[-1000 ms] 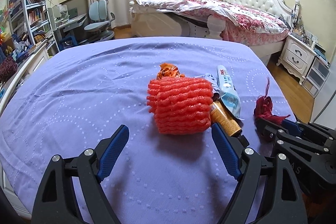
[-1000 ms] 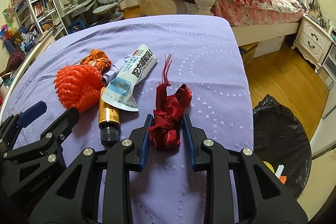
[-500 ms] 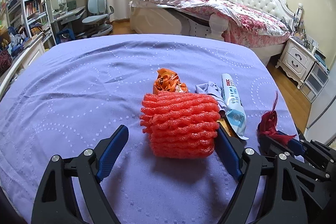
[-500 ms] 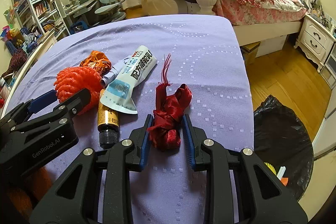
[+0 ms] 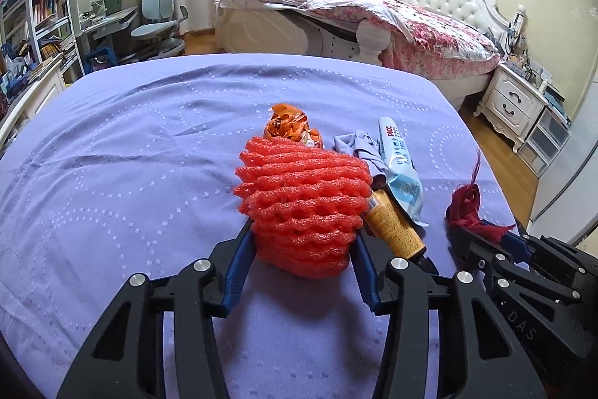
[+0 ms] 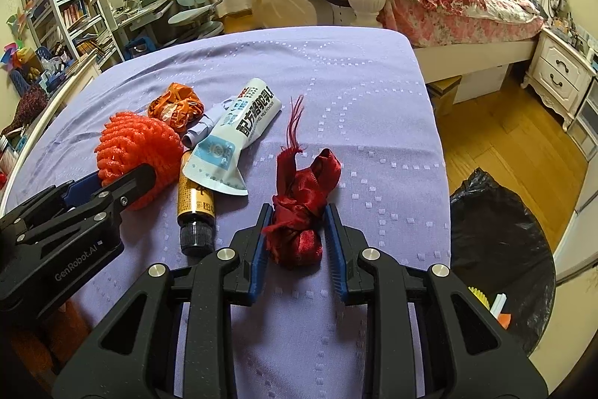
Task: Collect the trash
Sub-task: 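Carry the ribbon and foam net over the black bin and open both tools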
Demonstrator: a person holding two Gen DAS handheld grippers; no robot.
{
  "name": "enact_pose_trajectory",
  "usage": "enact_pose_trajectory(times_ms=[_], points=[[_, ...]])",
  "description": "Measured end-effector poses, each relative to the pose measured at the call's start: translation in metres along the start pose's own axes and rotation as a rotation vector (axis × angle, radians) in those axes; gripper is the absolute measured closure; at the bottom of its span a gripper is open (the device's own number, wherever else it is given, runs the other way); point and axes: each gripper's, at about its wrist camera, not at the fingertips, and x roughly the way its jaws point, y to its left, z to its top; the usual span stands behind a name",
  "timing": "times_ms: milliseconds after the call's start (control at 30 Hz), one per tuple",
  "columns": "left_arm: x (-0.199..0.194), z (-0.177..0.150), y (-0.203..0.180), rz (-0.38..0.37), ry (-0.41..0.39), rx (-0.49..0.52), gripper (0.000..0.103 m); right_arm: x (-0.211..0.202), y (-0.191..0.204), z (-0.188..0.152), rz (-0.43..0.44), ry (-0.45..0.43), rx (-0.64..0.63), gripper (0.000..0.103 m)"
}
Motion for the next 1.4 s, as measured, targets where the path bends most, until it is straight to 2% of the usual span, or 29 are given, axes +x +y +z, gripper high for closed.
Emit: enact_pose_trajectory(times_ms=[300,800,1033,1400], points=[[-0.016,-0.014,0.002,0.002,-0.007,-0.002,0.057,-0.009,0.002,-0.008,0.000,-0.006,-0.010,0.076],[-0.047,-0.032,-0.020,-0.023,-0.037,0.025,0.059,-0.052,-0.001,-0.043,-0.006,-0.046,-0.010,0.076],[-0.056,-0.037,-0.044,-0.069,-0.049,0.040,0.059,-0.074,-0.018,-0.060,-0.038,-0.067,0.023,0.076],[-0.058,-0.042,-0.109,-0.162,-0.060,0.141,0.059,-0.099,-0.074,-0.082,-0.141,-0.088,0.130,0.076]])
